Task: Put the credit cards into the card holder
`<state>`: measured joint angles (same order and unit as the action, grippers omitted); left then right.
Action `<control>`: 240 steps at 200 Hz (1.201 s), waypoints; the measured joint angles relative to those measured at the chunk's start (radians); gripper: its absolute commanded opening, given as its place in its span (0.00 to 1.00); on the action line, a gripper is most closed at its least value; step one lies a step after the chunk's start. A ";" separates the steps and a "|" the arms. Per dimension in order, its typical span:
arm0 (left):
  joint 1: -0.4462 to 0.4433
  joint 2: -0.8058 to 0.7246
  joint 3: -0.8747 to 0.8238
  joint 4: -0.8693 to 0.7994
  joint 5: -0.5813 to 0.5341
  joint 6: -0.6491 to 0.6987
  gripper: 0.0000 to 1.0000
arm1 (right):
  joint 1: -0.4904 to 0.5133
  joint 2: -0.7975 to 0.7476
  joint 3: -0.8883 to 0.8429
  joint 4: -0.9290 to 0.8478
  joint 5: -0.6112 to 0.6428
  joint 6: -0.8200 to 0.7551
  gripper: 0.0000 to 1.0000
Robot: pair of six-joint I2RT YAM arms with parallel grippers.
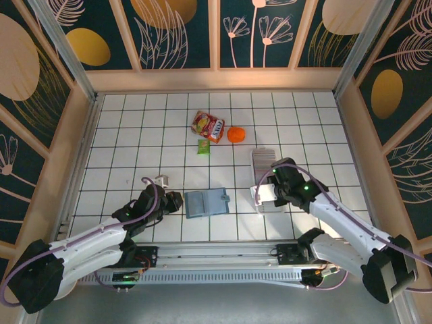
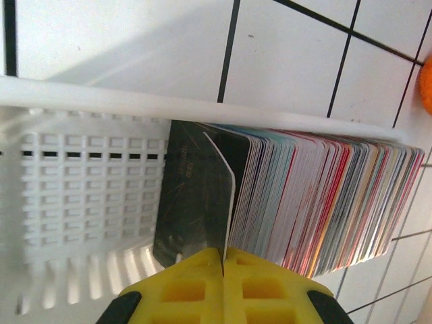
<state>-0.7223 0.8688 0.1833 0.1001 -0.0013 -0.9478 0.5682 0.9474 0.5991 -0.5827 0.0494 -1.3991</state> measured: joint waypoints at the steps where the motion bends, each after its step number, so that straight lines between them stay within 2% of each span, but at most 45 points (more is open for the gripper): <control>1: 0.000 0.000 0.000 0.000 0.000 0.000 0.08 | 0.000 -0.001 0.002 -0.003 -0.001 0.001 0.00; 52: 0.000 -0.006 0.000 -0.009 0.000 0.000 0.08 | 0.019 -0.049 0.133 -0.177 -0.061 0.114 0.00; 73: 0.000 -0.014 0.000 -0.010 0.000 0.000 0.09 | 0.060 -0.066 0.191 -0.234 -0.082 0.190 0.00; 93: 0.000 -0.017 0.000 -0.011 0.000 -0.002 0.09 | 0.120 -0.078 0.239 -0.220 -0.105 0.331 0.00; 120: 0.000 -0.018 0.000 -0.014 0.000 -0.012 0.08 | 0.210 -0.092 0.266 -0.050 -0.133 0.662 0.00; 141: 0.000 -0.018 0.000 -0.015 0.000 -0.026 0.08 | 0.232 -0.078 0.264 0.129 -0.152 1.036 0.00; 171: 0.000 -0.018 0.000 -0.015 0.003 -0.039 0.09 | 0.237 0.035 0.214 0.391 -0.209 1.579 0.00; 190: 0.000 -0.017 0.000 -0.014 0.015 -0.046 0.09 | 0.264 0.151 0.145 0.517 -0.250 1.851 0.00; 213: 0.000 -0.003 0.000 -0.006 0.031 -0.051 0.09 | 0.305 0.292 0.105 0.568 -0.292 2.060 0.00; 240: 0.000 0.033 0.000 0.014 0.054 -0.052 0.09 | 0.335 0.427 0.106 0.609 -0.323 2.182 0.00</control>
<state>-0.7223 0.9016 0.1833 0.1139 0.0525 -0.9997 0.9028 1.3746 0.7048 0.0261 -0.2737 0.7830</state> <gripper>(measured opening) 0.086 0.038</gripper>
